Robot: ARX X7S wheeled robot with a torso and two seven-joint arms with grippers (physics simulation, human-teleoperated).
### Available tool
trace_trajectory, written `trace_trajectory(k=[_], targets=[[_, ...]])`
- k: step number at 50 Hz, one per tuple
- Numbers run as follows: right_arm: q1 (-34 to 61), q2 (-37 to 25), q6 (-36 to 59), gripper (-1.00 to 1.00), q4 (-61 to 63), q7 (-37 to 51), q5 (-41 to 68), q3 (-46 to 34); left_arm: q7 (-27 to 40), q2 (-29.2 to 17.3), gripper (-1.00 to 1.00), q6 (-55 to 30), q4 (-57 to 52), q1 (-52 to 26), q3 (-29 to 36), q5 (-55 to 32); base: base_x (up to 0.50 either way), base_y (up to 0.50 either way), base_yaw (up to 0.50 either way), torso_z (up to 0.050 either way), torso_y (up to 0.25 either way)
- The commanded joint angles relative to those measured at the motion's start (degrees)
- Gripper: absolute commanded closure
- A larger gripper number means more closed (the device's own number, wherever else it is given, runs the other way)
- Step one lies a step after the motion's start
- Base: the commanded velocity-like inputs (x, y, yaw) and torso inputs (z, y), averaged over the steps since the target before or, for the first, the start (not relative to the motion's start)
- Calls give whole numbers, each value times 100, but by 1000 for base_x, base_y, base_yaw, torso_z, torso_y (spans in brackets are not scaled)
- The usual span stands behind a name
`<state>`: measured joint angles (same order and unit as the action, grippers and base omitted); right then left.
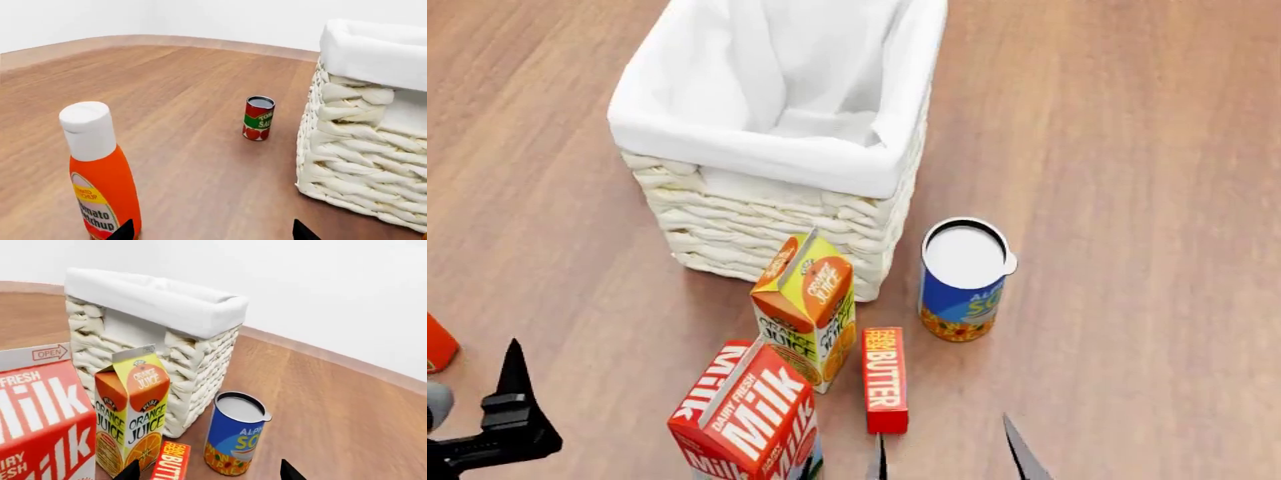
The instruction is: Pick up the butter and put it in the basket.
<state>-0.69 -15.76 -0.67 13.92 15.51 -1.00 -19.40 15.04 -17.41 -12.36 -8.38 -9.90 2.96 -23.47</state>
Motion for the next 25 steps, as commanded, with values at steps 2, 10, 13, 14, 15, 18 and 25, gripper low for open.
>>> trace_trajectory(k=[2, 10, 13, 14, 15, 18, 25], targets=[[110, -29, -356, -100, -268, -237, 39, -277, 9, -14, -100, -4, 12, 24, 34, -18, 0, 0, 0, 0, 0], [16, -101, -574, -100, -200, -354, 363, -207, 16, -28, -100, -15, -15, 52, 84, -7, 0, 0, 0, 0, 0], [45, -98, -678, -100, -306, -374, 446, -177, 10, -35, -100, -4, -17, 60, 97, -5, 0, 0, 0, 0, 0], [79, -79, -792, -100, -418, -394, 521, -149, 11, -36, -100, -13, -21, 58, 101, -10, 0, 0, 0, 0, 0], [99, -62, -854, -100, -482, -396, 557, -133, 10, -37, -100, -9, -18, 60, 106, -8, 0, 0, 0, 0, 0], [200, 3, -1107, -100, -783, -471, 753, -86, 21, -44, -100, -22, -42, 69, 112, -15, 0, 0, 0, 0, 0], [433, 123, -1450, -100, -1388, -648, 1011, -76, 39, -52, -100, -31, -56, 70, 118, -32, 0, 0, 0, 0, 0]])
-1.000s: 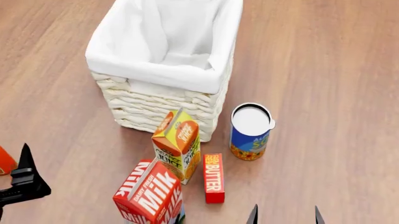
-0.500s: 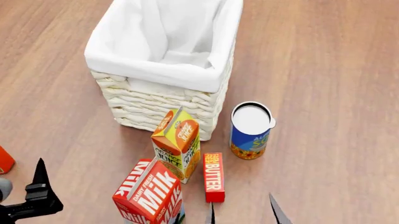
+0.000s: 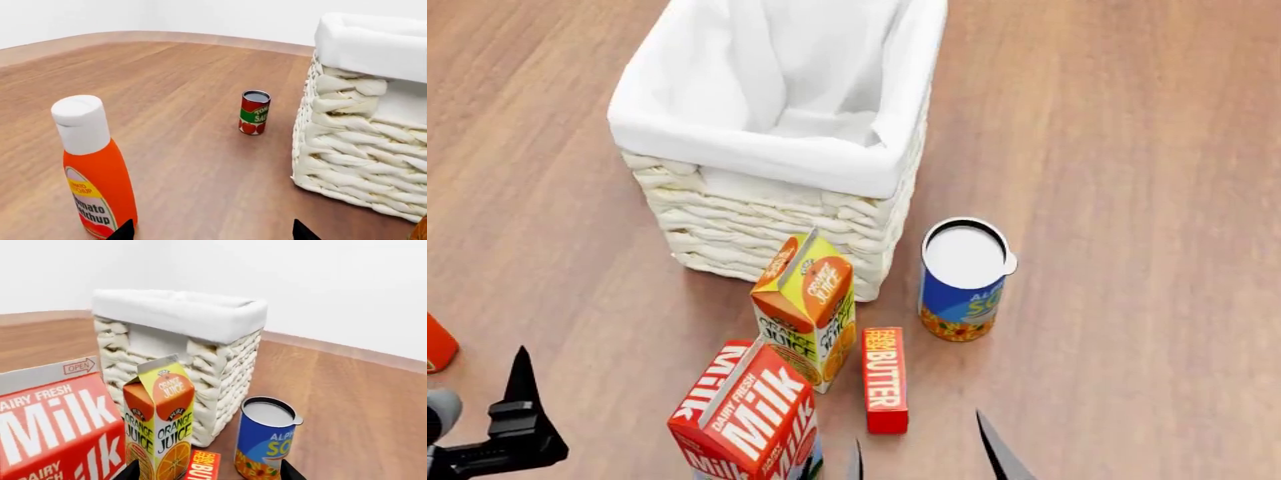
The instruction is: Pick up the butter and put it in the basket.
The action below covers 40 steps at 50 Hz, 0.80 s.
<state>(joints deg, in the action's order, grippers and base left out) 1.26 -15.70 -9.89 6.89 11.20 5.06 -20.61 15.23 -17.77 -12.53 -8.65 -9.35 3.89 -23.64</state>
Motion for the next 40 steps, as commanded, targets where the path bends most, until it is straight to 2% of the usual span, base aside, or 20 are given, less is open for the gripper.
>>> trace_trajectory(k=[1, 11, 40], targets=[[290, 151, -601, -100, -831, -208, 423, 71, 26, -17, -100, -20, -41, 24, 25, -21, 0, 0, 0, 0, 0], [688, 234, -342, -100, -1441, -288, 289, -103, 45, -13, -100, 10, -61, 67, 74, -1, 0, 0, 0, 0, 0], [1278, 291, 173, -100, -1722, -324, 227, -273, 122, -60, -100, -15, -256, 188, 127, -54, 0, 0, 0, 0, 0]])
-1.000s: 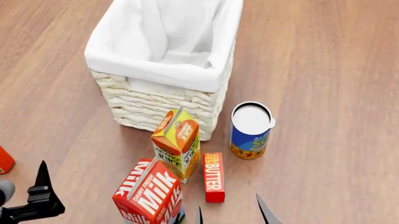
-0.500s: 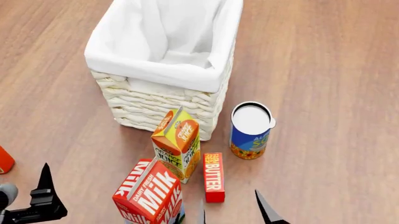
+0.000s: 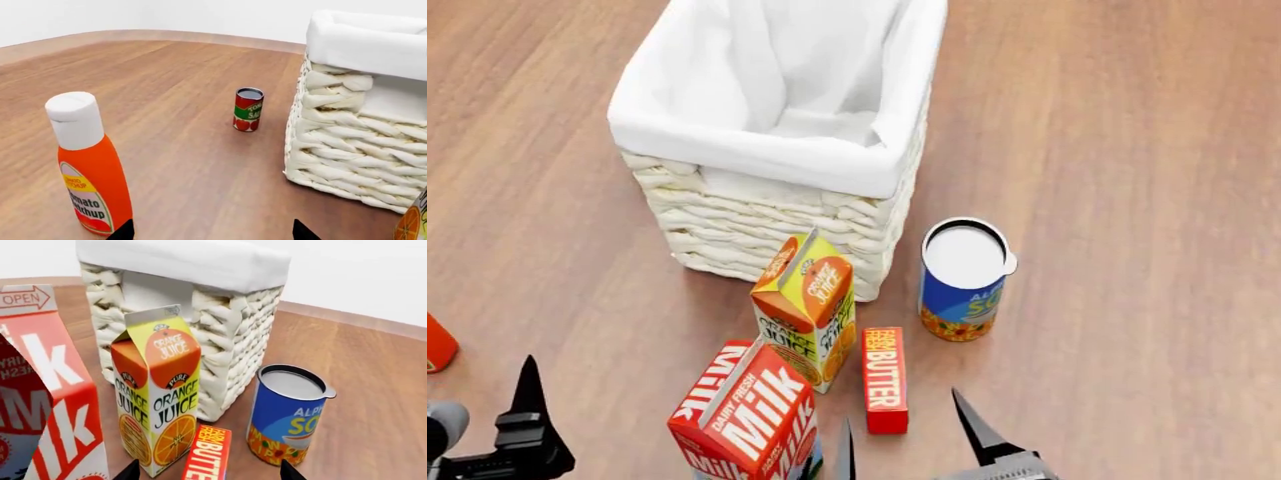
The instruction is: Pick up the butter and put it in the basket.
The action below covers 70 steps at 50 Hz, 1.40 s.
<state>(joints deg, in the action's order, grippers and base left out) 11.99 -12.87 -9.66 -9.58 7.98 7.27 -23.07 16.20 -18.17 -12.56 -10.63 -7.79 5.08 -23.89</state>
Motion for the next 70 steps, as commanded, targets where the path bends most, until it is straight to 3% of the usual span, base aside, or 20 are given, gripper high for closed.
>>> trace_trajectory(k=[1, 70], targets=[[207, 4, 168, -100, -59, -1, 12, -28, 27, -20, -100, -14, -60, 31, 12, -31, 0, 0, 0, 0, 0], [1239, 351, 922, -100, -1719, -257, 539, -146, 161, -126, -100, -46, -328, 155, 108, -160, 0, 0, 0, 0, 0]])
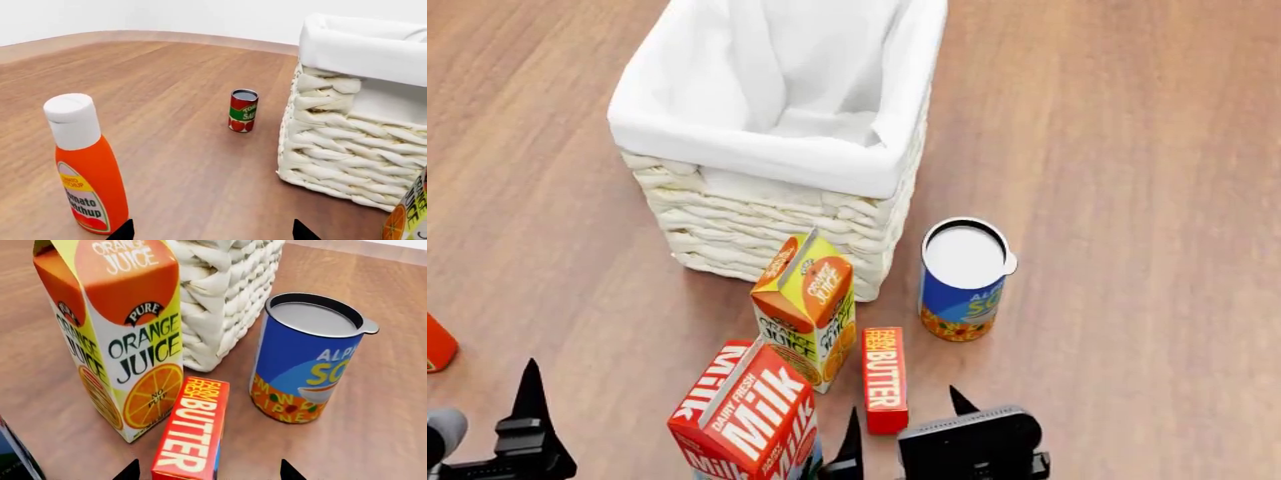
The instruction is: Pick up the butter and put it in the basket.
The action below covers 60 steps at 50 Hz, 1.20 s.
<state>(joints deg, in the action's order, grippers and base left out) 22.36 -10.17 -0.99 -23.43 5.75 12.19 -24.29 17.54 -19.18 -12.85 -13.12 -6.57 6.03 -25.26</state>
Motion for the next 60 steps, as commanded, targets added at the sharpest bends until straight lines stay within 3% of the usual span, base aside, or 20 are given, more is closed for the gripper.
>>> trace_trajectory(k=[1, 42, 43, 60], targets=[[221, 86, 70, -100, -341, -36, 53, -26, 28, -28, -100, -17, -81, 34, 11, -27, 0, 0, 0, 0, 0], [552, 135, 170, -100, -702, -35, 119, -160, 84, -73, -100, 3, -155, 88, 65, -83, 0, 0, 0, 0, 0], [551, 132, 185, 100, -688, -18, 111, -166, 81, -72, -100, 11, -144, 85, 66, -81, 0, 0, 0, 0, 0], [349, 16, 236, 100, -150, 194, 100, -192, 107, -95, -100, 11, -142, 68, 77, -102, 0, 0, 0, 0, 0]])
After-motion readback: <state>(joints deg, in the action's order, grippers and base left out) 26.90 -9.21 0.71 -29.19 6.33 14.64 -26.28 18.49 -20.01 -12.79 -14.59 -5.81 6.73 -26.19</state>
